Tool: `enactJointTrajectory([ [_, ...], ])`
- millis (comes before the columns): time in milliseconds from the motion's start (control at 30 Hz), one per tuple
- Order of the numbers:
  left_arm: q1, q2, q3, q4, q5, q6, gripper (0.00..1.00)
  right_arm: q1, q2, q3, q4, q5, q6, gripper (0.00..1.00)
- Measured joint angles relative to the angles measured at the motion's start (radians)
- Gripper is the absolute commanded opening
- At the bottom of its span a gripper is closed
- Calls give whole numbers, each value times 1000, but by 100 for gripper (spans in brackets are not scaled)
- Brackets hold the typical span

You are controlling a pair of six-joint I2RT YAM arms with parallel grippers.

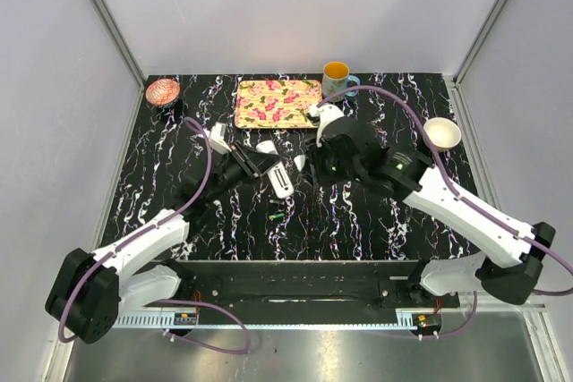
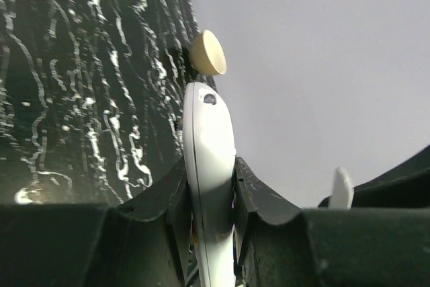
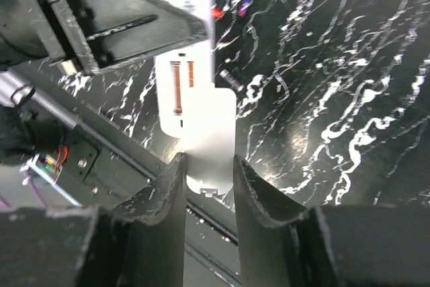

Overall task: Load the batteries into the remote control
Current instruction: Remove the battery cover from the remote control, then place the battery cover at the center of the board.

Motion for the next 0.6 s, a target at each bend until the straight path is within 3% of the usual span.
enactJointTrajectory([
  [100, 28, -18, 0, -49, -20, 31, 0, -33, -47, -33, 10, 44, 14, 0],
  [233, 64, -94, -9, -105, -36, 60, 0, -179, -43, -149, 50, 66, 40, 0],
  [367, 80, -217, -43, -143, -36, 78, 0, -268, 84, -261, 80, 95, 50, 0],
  [600, 87, -396, -101, -227, -7, 91, 0, -332, 331, -278, 155, 101, 34, 0],
])
